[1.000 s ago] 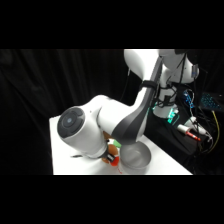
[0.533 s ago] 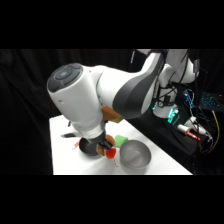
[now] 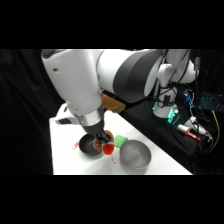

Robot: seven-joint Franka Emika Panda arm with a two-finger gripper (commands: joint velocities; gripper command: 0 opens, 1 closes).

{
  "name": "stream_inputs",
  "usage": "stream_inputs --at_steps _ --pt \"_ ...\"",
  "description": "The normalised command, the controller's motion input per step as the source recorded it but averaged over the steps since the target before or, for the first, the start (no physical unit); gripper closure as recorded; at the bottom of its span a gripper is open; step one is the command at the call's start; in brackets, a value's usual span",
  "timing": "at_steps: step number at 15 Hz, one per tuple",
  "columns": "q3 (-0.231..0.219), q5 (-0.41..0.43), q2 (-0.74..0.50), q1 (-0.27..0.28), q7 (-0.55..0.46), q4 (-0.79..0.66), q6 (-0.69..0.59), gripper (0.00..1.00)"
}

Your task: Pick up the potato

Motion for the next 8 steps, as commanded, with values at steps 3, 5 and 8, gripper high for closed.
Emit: stream_inputs --at_steps 3,5,8 --pt "0.104 0.147 -0.12 -0.096 0.03 -0.07 0.04 0.97" --pt "0.102 0.164 -0.13 -0.102 0.06 -0.08 0.11 0.97" --pt "0.100 0.165 -0.12 -0.104 0.05 -0.06 0.07 0.97"
